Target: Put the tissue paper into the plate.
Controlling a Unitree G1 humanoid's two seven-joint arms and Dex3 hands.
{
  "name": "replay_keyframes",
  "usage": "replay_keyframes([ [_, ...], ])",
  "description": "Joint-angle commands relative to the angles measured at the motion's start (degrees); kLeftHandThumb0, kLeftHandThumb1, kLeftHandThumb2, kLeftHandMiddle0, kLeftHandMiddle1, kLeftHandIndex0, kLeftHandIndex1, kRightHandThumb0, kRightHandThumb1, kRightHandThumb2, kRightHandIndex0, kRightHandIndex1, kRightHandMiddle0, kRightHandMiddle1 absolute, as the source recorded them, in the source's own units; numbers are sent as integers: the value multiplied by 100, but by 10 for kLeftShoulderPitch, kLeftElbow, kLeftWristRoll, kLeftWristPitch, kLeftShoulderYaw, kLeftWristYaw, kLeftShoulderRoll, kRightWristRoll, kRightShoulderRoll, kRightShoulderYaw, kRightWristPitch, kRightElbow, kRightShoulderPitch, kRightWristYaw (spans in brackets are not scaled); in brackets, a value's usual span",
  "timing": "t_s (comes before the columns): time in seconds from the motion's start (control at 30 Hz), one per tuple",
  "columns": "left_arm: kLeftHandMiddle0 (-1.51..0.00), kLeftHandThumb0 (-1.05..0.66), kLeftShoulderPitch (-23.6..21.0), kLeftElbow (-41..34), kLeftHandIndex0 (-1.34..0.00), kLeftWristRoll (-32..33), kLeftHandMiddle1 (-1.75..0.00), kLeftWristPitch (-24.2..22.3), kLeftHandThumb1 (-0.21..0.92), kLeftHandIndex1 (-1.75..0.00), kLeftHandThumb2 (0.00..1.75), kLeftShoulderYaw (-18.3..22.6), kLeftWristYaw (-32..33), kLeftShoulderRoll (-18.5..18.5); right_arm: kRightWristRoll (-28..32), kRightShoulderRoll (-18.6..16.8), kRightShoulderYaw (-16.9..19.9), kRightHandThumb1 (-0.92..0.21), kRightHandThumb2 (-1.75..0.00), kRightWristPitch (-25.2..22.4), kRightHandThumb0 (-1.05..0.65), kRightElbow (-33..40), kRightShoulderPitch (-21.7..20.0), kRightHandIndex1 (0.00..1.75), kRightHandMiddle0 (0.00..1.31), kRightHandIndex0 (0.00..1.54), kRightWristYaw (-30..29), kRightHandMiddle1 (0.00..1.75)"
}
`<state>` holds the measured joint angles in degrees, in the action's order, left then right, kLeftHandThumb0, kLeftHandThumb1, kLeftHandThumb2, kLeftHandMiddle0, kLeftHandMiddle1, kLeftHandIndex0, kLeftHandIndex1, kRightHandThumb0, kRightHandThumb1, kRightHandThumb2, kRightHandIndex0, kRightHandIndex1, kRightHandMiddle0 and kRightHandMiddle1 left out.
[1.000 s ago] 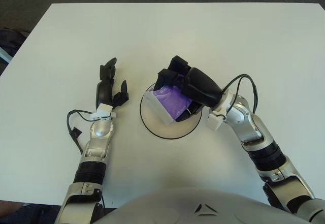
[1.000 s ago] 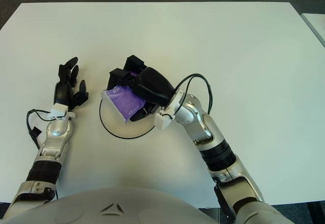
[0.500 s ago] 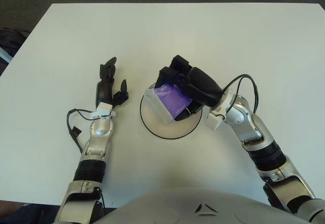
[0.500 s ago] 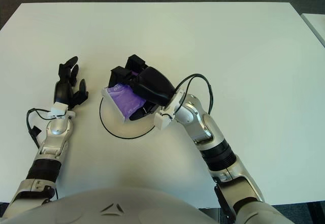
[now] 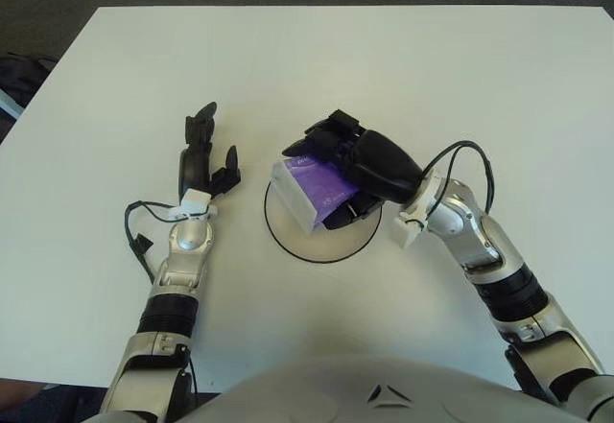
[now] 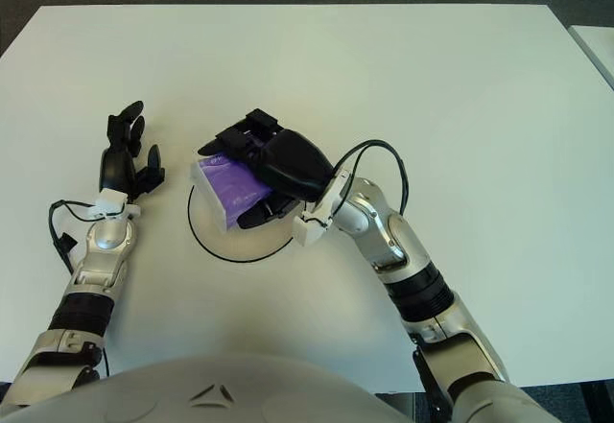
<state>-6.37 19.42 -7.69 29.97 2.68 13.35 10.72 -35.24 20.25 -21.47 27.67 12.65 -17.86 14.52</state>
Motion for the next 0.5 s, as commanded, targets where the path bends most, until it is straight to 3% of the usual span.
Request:
replay_keyframes([
  [0.0, -29, -65, 72, 142, 0, -15, -6, 44, 92, -61, 68, -10, 4, -19, -17, 23, -2, -92, -75, 42, -104, -9, -19, 2, 0, 0, -6, 2],
  [0.2, -24, -65, 67, 162, 0, -1, -3, 57, 92, -54, 62, -8, -9, -17, 4, 35, -5, -92, -74, 46, -105, -10, -22, 0, 0, 0, 14, 0],
  [0.47, -20, -69, 58, 184, 0, 5, 0, 74, 92, -46, 57, -5, -13, -17, 3, 33, -4, -92, -78, 60, -105, -19, -20, 0, 0, 0, 1, 0],
])
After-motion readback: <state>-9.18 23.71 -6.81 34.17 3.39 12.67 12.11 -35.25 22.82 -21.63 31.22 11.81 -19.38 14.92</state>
